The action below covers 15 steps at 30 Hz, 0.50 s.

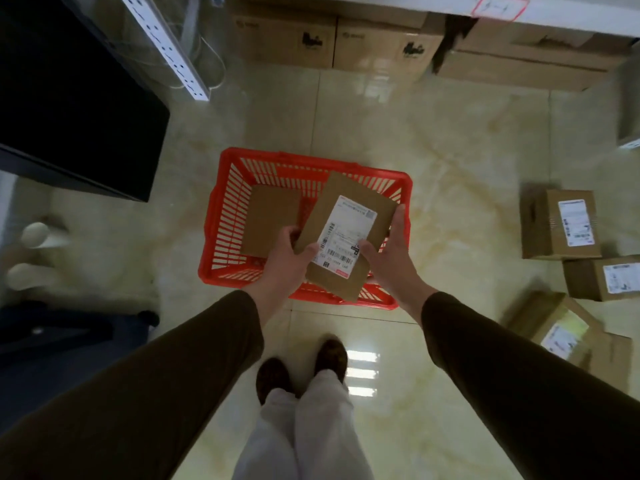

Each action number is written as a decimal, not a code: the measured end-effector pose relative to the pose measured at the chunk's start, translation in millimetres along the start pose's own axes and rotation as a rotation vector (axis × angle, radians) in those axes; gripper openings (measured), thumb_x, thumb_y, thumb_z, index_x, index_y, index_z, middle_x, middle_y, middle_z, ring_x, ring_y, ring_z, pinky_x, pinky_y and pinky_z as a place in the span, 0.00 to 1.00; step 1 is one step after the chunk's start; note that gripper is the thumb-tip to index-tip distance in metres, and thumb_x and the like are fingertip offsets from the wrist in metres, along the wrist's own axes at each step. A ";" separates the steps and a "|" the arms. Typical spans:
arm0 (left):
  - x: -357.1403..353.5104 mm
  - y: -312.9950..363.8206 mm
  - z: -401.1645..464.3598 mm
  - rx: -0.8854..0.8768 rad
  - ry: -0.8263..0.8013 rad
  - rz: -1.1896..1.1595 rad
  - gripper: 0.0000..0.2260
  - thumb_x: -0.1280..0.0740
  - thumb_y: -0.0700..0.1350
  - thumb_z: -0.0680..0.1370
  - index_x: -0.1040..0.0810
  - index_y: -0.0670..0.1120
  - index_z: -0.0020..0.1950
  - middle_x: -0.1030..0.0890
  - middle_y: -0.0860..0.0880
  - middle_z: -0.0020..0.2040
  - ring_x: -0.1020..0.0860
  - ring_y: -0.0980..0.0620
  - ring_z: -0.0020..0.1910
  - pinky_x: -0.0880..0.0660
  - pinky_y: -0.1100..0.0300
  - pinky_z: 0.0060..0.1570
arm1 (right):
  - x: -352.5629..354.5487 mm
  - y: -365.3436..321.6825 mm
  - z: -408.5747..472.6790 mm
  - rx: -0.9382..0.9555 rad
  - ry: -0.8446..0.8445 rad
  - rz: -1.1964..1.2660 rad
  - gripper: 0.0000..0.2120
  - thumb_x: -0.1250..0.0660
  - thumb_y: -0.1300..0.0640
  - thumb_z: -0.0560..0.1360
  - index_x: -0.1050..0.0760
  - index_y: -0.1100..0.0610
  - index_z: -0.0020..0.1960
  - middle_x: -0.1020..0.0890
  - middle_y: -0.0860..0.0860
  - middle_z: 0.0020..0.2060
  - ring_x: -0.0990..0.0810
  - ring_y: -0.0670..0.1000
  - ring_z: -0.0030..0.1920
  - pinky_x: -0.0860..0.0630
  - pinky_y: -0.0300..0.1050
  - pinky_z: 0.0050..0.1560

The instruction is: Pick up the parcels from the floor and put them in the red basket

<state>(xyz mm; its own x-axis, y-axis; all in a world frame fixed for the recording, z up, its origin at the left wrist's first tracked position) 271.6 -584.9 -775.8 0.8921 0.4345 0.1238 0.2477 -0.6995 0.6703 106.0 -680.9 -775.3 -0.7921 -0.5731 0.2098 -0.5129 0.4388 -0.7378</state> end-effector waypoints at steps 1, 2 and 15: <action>1.1 -1.8 7.4 0.002 -0.010 0.015 0.16 0.33 0.45 0.81 0.33 0.52 0.67 0.22 0.51 0.62 0.21 0.50 0.59 0.20 0.55 0.51 | -1.7 2.1 5.3 -0.021 0.002 0.034 0.49 0.35 0.61 0.82 0.70 0.37 0.80 0.29 0.34 0.62 0.24 0.53 0.66 0.21 0.69 0.56; 2.3 -3.5 14.4 -0.003 -0.012 0.035 0.16 0.33 0.46 0.81 0.32 0.53 0.67 0.22 0.52 0.61 0.21 0.51 0.58 0.20 0.56 0.49 | -2.7 3.6 10.7 -0.038 0.002 0.058 0.49 0.34 0.62 0.82 0.70 0.38 0.80 0.28 0.38 0.65 0.24 0.55 0.67 0.21 0.70 0.55; 12.8 -13.1 113.3 0.006 -0.171 0.242 0.17 0.33 0.46 0.81 0.27 0.53 0.70 0.21 0.50 0.62 0.21 0.51 0.56 0.24 0.59 0.47 | -33.2 53.4 68.3 -0.169 0.105 0.226 0.51 0.26 0.68 0.74 0.54 0.34 0.78 0.30 0.52 0.74 0.23 0.65 0.68 0.15 0.61 0.38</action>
<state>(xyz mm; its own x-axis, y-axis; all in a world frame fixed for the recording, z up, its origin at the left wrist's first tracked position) 322.6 -634.4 -865.9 0.9761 0.1528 0.1544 0.0214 -0.7749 0.6318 127.6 -685.7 -865.5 -0.9179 -0.3770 0.1238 -0.3603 0.6612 -0.6580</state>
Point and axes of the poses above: each hand's wrist, its own z-axis towards the middle knuckle, its own x-axis out of the back of the hand, y = z × x, the point moved 1 cm from there along z, towards the middle knuckle
